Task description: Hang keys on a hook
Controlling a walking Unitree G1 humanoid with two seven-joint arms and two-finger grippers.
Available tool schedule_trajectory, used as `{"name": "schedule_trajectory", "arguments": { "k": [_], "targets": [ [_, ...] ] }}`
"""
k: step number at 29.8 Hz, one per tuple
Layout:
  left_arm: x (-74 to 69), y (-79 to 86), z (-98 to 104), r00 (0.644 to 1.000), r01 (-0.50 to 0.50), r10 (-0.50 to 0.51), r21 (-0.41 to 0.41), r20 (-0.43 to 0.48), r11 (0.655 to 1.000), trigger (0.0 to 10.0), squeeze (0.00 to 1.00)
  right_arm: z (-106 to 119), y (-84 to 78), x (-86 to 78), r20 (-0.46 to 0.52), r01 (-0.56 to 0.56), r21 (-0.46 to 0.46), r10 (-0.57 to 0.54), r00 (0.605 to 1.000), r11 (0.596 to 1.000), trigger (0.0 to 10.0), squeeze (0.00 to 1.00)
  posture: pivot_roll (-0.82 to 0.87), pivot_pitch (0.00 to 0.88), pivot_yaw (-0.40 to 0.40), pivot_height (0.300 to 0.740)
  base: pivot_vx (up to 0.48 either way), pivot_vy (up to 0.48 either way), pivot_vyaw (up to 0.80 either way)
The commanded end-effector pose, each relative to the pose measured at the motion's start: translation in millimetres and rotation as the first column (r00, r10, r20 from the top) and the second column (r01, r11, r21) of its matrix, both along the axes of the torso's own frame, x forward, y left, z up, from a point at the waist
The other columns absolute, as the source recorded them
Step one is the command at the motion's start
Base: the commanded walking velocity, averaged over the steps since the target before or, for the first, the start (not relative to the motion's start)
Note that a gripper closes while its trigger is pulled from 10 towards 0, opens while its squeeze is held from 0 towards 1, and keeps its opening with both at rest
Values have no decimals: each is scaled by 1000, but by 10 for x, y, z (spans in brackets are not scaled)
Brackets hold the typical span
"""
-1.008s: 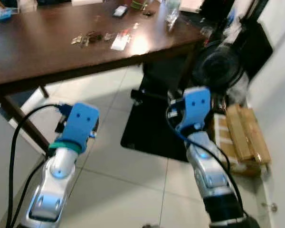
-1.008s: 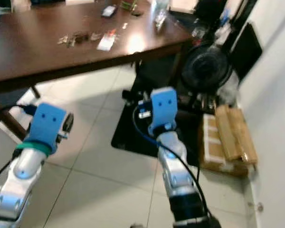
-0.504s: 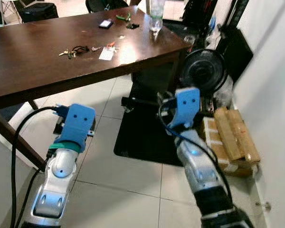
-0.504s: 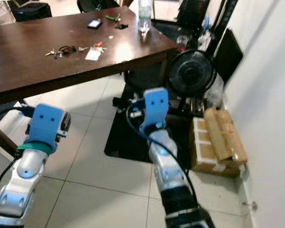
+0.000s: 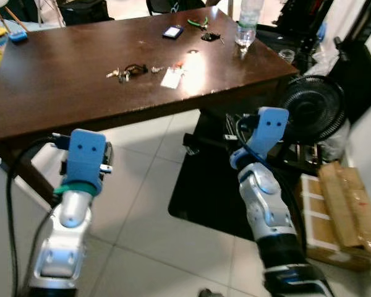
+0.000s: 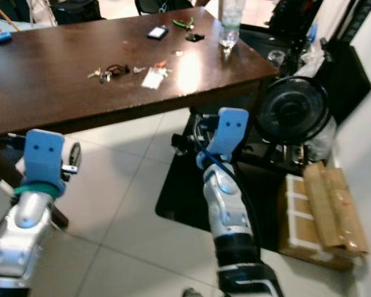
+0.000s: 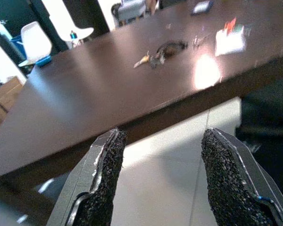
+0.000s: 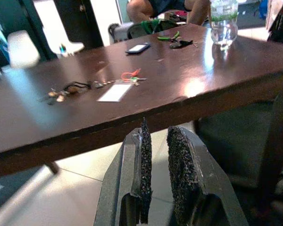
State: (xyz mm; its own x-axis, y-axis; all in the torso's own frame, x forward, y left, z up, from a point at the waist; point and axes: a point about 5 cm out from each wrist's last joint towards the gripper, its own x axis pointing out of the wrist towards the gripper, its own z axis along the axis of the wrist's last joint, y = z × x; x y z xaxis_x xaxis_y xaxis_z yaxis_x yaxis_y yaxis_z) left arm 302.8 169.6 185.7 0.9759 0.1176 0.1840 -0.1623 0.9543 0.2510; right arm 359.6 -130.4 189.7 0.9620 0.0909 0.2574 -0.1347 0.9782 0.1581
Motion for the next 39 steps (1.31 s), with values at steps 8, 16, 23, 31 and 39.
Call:
{"name": "schedule_trajectory", "arguments": {
  "k": [8, 16, 23, 31, 39],
  "targets": [
    [-27, 98, -93, 999, -34, 34, -3, -31, 999, 10000, 0, 6, 144, -22, 32, -44, -59, 46, 998, 997, 10000, 0, -20, 98, 80, 740, 355, 0, 0],
    [-22, 93, -94, 999, -29, 29, -10, -29, 1000, 10000, 0, 4, 169, -26, 42, -58, -93, 62, 997, 994, 10000, 0, -23, 100, 78, 740, 347, 0, 0],
    [-19, 85, -94, 999, -27, 26, -11, -26, 1000, 10000, 0, -1, 156, -19, 42, -53, -94, 57, 997, 994, 10000, 0, -24, 101, 77, 740, 345, 0, 0],
    [-15, 77, -94, 999, -26, 25, -13, -22, 1000, 10000, 0, -7, 148, -13, 44, -48, -104, 53, 998, 993, 10000, 0, -25, 100, 75, 740, 345, 0, 0],
    [-10, 77, -93, 999, -24, 24, -12, -22, 1000, 10000, 0, -10, 148, -9, 45, -45, -106, 50, 998, 993, 10000, 0, -26, 99, 74, 740, 431, 0, 0]
  ]
}}
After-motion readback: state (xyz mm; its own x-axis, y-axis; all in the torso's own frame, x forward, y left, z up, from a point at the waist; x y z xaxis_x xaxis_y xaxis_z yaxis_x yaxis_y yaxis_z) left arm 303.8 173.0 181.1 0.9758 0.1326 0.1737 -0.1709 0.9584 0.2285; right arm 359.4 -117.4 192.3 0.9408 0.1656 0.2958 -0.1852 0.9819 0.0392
